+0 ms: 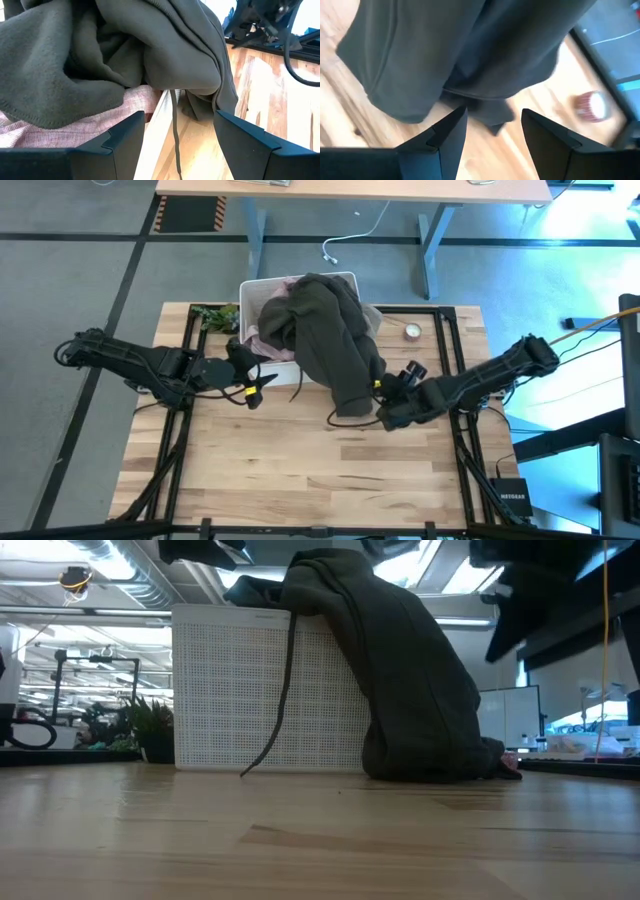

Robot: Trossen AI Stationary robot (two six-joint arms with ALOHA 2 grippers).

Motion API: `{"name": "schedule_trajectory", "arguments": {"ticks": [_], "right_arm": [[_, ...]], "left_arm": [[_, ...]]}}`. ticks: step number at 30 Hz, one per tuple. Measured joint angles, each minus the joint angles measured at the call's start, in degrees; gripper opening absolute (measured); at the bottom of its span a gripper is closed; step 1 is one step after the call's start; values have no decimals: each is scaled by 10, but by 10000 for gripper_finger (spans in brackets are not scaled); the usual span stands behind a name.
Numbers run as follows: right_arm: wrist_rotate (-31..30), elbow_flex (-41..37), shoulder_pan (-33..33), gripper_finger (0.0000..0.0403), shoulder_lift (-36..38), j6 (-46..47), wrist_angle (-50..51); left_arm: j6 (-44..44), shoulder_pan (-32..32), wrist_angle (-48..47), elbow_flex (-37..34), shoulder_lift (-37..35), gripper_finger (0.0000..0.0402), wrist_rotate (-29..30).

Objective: Sort clothes
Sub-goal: Put the brown jacket into the white laundry bin

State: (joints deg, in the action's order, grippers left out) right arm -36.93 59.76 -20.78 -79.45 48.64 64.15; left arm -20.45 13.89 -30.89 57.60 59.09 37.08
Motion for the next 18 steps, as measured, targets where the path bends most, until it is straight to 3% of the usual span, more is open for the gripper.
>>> {"name": "schedule_trajectory", "arguments": {"ticks": [7, 11, 18], "right_arm": [[48, -83, 20, 211, 6, -36, -131], [129, -104, 59, 229, 6, -92, -190], [138, -191, 148, 252, 6, -202, -342]], "left_arm": [[-4, 0, 0, 0, 0, 233, 0], [-5, 0, 0, 0, 0, 233, 0], [-4, 0, -1, 0, 0, 233, -15]]}}
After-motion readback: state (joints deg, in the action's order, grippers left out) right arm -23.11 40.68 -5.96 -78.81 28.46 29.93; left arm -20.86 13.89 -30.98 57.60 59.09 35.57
